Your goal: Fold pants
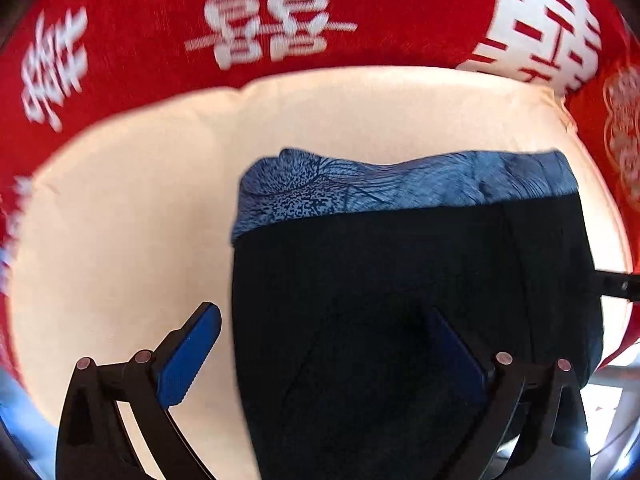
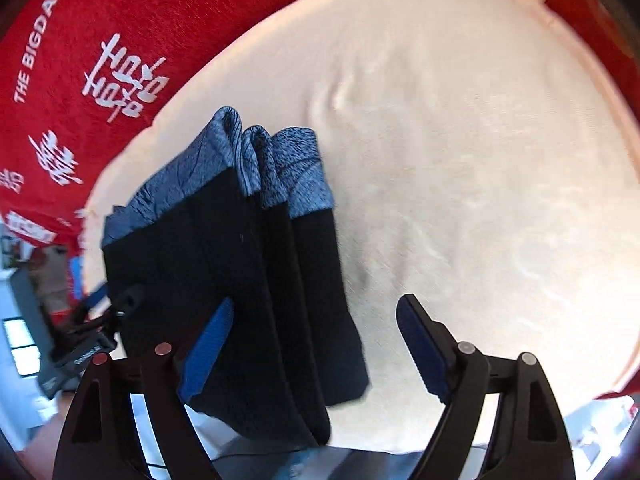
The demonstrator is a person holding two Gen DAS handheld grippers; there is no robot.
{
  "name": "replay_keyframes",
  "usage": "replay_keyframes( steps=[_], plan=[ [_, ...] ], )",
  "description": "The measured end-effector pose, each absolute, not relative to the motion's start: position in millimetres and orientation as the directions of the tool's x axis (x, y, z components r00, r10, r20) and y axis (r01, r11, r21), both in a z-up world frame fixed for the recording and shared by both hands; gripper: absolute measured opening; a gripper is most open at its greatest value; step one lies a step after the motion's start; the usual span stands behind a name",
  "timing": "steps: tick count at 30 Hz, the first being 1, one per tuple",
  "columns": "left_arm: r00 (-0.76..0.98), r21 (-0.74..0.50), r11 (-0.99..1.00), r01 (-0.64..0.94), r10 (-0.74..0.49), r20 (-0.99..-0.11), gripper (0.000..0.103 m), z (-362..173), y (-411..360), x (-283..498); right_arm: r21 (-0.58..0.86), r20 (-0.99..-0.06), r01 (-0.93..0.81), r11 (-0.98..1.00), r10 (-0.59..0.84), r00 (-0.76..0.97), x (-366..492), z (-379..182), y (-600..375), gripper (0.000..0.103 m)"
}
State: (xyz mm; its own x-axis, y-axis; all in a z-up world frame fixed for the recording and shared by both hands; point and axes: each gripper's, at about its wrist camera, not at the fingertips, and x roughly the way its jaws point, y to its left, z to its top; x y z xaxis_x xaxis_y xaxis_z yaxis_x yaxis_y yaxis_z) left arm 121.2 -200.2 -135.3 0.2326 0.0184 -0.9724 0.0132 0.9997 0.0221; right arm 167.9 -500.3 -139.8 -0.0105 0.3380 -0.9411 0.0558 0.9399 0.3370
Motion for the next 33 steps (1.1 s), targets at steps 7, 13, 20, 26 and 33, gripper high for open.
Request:
replay_keyframes(
  steps=[7,13,20,26,33],
  plan=[
    [0.177,0.033,0.999,-0.012,0.034,-0.984,0.103,-109,-199,89,0.176,-0.983,0.077,0.981,0.179,-0.031,134,-120,-505,0.103],
    [0.172,0.048,0.999,-0.023,0.051,-0.984,0.103,-67,-202,60,0.111,-0.994,0.0,0.994,0.111,-0.006,105,-80,-480,0.103],
    [0.165,0.078,0.996,-0.051,0.085,-0.983,0.103,-31,-206,44,0.102,-0.994,-0.062,0.993,0.103,0.027,89,-37,-434,0.103],
    [0.149,0.072,0.993,-0.094,0.085,-0.985,0.103,-17,-202,38,0.065,-0.995,-0.098,0.993,0.071,0.063,85,-8,-406,0.102],
    [0.153,0.085,0.99,-0.113,0.102,-0.983,0.103,-7,-197,38,0.014,-0.997,-0.112,0.994,0.022,0.067,86,10,-403,0.102]
  ],
)
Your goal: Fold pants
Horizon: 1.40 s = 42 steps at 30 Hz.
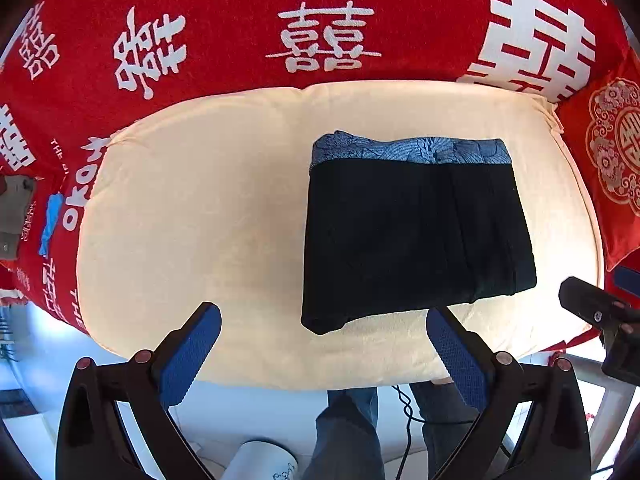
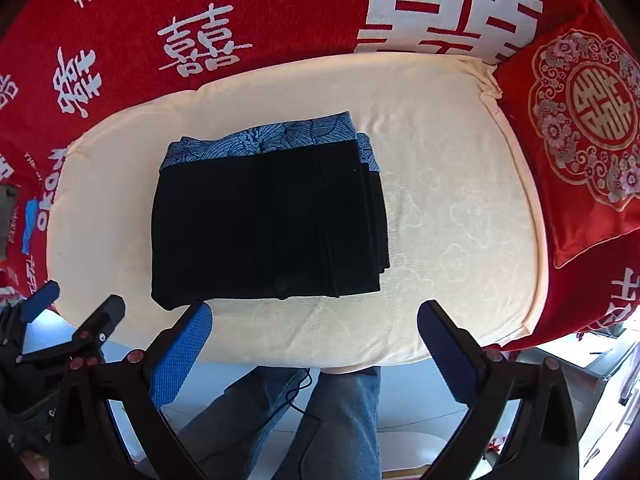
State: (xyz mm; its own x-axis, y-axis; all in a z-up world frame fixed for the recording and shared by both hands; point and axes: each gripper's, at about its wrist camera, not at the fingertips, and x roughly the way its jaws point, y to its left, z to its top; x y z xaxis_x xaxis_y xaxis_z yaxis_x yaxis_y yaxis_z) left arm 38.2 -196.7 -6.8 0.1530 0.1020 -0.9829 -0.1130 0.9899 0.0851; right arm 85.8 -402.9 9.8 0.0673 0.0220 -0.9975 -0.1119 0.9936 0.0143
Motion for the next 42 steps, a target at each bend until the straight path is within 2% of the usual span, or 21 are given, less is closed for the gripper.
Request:
replay_keyframes(
  steps=[42],
  plan=[
    [0.153,0.093,0.989,-0.117,0.11,-0.982,0.103,5,-199,39,0.001,-0.998,-0.132,0.991,0.01,0.064,82,20,-389,0.102]
  ],
)
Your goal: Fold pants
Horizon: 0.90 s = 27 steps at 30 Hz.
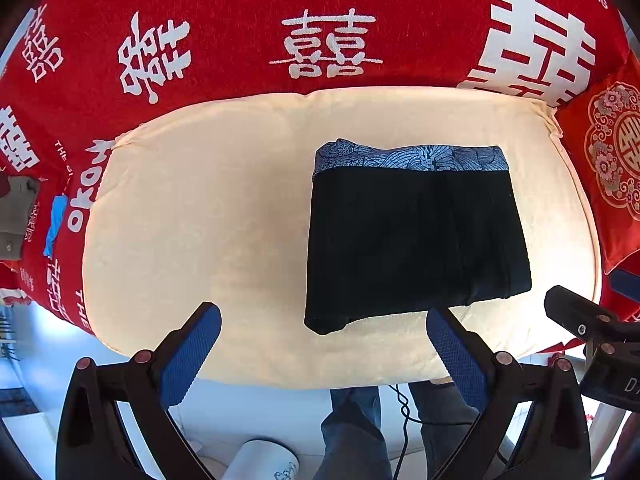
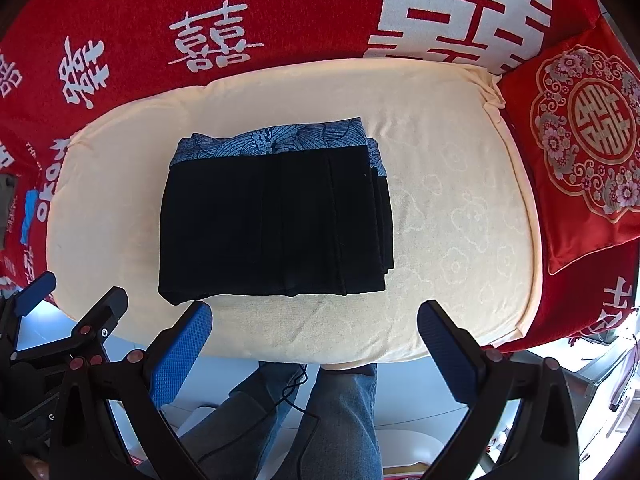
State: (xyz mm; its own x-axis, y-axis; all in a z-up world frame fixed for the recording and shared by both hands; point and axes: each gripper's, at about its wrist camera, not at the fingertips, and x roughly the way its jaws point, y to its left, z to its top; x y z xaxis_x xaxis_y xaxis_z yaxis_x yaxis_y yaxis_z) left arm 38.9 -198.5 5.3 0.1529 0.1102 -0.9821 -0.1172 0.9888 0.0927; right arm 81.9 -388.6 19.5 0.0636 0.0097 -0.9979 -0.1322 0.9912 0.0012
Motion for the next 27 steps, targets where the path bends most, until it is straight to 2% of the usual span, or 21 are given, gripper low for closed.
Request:
replay_keyframes(
  steps=[27],
  plan=[
    [0.151,0.097,0.986,-0.133,0.117,-0.982,0.103,7.2,-199.3,38.1,0.002,-0.998,-0.148,0.989,0.011,0.062,82.7,19.4,-381.8,0.103]
  ],
)
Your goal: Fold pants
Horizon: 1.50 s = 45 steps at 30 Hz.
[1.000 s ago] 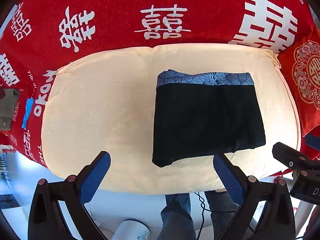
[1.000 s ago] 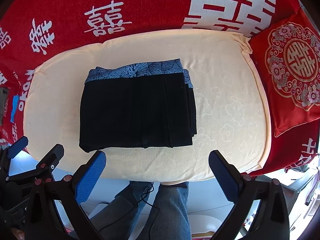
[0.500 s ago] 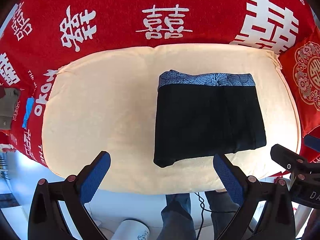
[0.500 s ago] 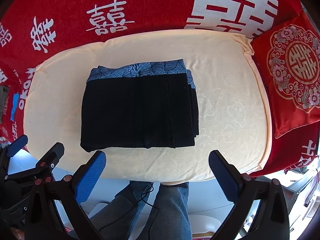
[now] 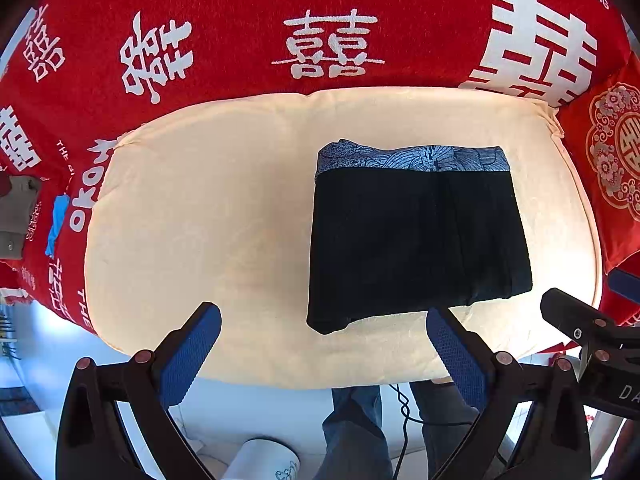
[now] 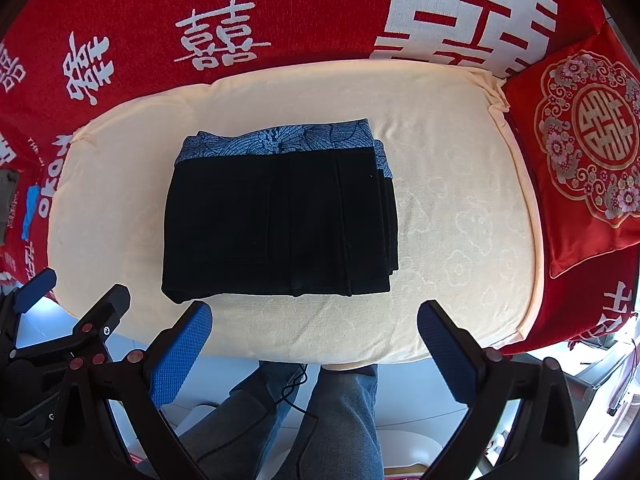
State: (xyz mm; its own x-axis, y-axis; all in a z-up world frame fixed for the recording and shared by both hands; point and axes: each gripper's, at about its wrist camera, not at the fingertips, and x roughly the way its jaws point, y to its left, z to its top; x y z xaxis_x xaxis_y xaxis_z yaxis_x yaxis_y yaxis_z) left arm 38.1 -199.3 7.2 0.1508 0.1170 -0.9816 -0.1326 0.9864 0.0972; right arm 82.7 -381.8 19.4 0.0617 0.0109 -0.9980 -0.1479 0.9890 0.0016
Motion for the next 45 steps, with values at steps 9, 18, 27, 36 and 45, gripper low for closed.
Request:
replay_keyframes(
  steps=[9,18,27,36,45],
  plan=[
    [0.15,0.098,0.986,-0.134,0.118,-0.982,0.103,7.1,-199.8,38.0,0.002,-0.998,-0.146,0.989,0.012,0.061,82.2,19.7,-382.3,0.102],
    [0.149,0.098,0.986,-0.134,0.118,-0.982,0.103,7.5,-200.7,37.4,0.002,-0.998,-0.144,0.99,0.011,0.06,81.7,20.7,-382.2,0.102],
    [0.159,0.102,0.987,-0.12,0.121,-0.98,0.103,10.3,-201.3,36.6,0.003,-0.998,-0.143,0.99,0.011,0.058,81.4,20.4,-385.0,0.102],
    [0.155,0.111,0.987,-0.116,0.128,-0.98,0.103,8.3,-201.6,38.9,0.004,-0.998,-0.141,0.99,0.012,0.056,80.6,19.1,-386.1,0.102],
    [0.153,0.106,0.988,-0.116,0.123,-0.98,0.103,7.7,-201.8,38.1,0.004,-0.998,-0.139,0.99,0.012,0.054,80.2,18.5,-385.8,0.102]
  ],
)
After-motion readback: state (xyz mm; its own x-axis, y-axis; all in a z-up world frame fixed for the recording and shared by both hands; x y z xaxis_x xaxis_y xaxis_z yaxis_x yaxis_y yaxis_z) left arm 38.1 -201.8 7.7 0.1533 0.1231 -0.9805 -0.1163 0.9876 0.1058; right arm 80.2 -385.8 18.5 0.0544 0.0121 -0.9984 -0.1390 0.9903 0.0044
